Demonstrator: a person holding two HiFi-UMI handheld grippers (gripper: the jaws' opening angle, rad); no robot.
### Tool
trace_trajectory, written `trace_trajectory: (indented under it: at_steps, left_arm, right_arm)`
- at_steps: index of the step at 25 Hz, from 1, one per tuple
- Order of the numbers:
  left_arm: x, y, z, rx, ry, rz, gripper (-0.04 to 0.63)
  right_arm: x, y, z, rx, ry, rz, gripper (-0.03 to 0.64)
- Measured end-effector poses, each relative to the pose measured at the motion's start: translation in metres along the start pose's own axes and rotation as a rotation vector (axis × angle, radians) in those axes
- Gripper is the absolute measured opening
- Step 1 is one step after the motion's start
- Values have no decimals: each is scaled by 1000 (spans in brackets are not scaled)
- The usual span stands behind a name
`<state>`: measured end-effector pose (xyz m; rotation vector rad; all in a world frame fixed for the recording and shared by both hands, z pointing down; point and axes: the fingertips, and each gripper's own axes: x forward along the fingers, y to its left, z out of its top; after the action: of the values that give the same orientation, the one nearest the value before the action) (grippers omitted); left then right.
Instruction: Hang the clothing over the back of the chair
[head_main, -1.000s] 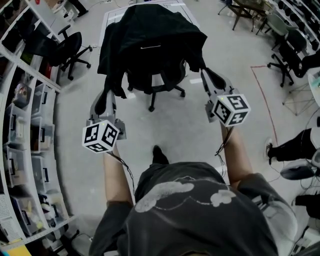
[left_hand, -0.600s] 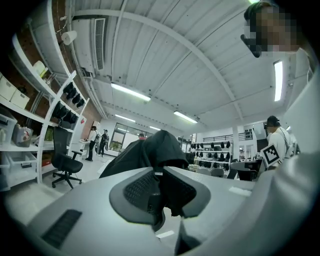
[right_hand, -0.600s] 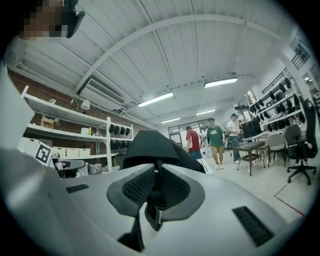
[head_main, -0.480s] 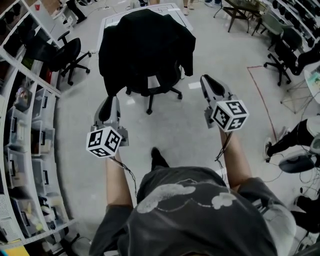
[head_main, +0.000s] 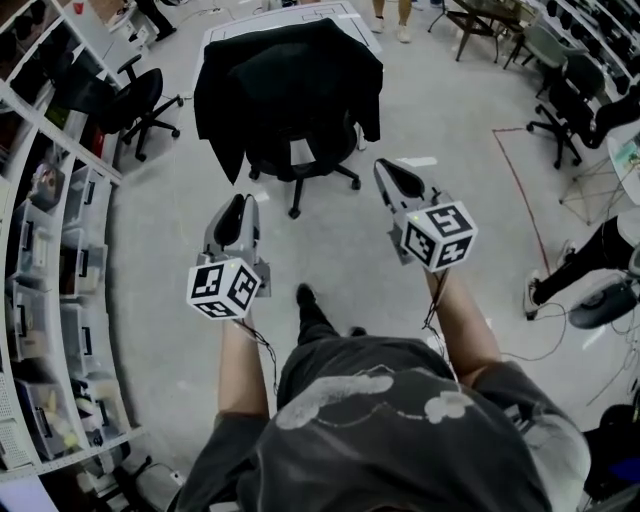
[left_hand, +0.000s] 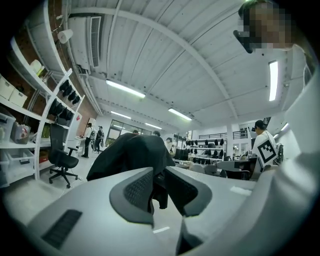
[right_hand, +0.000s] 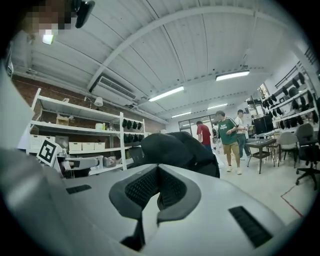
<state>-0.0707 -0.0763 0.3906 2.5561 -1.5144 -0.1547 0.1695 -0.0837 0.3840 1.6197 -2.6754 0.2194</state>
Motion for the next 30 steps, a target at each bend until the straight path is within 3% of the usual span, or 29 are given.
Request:
trace_trajectory:
  at_steps: [6,10,15,30]
  left_arm:
    - [-21,-25,-8,13,-6,-1,2]
    - [-31,-34,-12,16,0,4,0]
    - [-38,-39,-30,53,77,21,-2]
    - [-46,-51,-72,-9,196,23,-2]
  right_arm:
    - [-20,15,-18,-3,34,34,-8]
    - [-27,23,-28,-5,57,61,-8]
    - [-28,37,-43,-20,94,84,-9]
    - [-32,49,-75,-18,166,123,-9]
